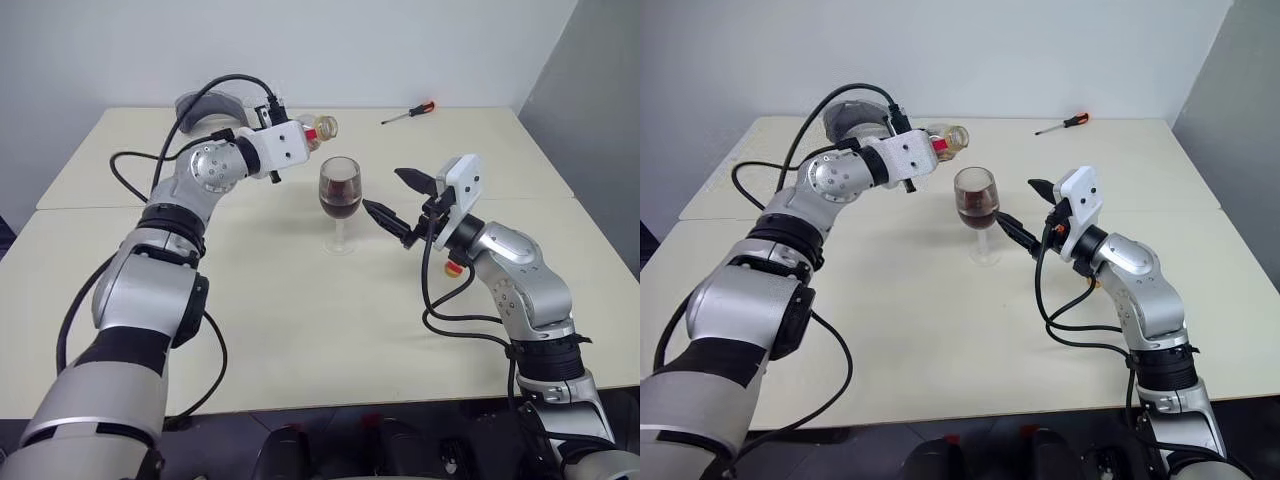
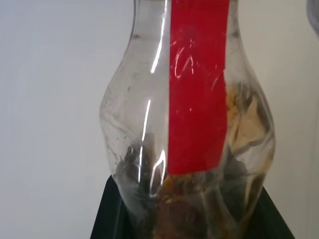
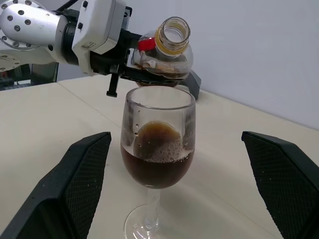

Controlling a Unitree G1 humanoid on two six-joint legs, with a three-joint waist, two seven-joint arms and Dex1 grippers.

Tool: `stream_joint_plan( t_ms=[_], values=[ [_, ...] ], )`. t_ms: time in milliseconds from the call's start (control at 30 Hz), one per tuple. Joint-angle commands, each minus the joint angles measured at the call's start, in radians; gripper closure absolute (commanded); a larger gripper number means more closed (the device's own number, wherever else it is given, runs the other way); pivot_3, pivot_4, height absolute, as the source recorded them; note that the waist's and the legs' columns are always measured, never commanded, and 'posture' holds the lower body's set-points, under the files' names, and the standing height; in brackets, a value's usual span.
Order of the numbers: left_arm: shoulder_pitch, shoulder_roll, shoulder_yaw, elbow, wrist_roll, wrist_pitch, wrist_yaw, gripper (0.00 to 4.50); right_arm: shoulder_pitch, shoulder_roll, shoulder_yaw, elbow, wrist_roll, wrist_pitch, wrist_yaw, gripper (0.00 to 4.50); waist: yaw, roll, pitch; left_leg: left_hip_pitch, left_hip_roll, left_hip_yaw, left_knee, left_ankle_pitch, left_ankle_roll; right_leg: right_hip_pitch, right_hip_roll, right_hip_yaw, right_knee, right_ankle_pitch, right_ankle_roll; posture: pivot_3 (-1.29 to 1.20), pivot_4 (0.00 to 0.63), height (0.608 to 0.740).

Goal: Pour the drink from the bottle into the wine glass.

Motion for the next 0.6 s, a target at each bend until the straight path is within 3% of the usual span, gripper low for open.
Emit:
stream_joint_plan(
  t_ms=[33,333,600],
  values=[
    [-0.005,-0.001,0.094,-0.071,-0.114,0.069,-0.037,3.46,0.0,-0.002,-0.009,-0.056,0.02,0.004,0.009,0.0,-0.001,0.0,0.0,0.0,0.0,0.0,0.0,0.0,0.0,0.0,0.0,0.0,0.0,0.0,0.0,0.0,0.15,0.74],
    [0.129,-0.012,0.233,-0.244,-0.274,0.275,-0.047,3.46,0.019,-0.03,-0.018,-0.146,0.085,0.061,0.046,0.0,-0.004,0.0,0.0,0.0,0.001,-0.003,0.0,0.0,0.0,0.0,0.0,0.001,0.001,0.0,0.0,0.0,0.15,0.74],
    [0.387,-0.028,0.39,-0.585,-0.417,0.559,0.099,3.46,0.086,-0.061,-0.037,-0.312,0.211,0.177,0.041,0.0,-0.01,0.0,0.0,0.0,0.003,-0.009,0.0,0.0,0.0,0.001,-0.005,0.001,0.001,0.0,0.0,0.0,0.15,0.74]
  ],
)
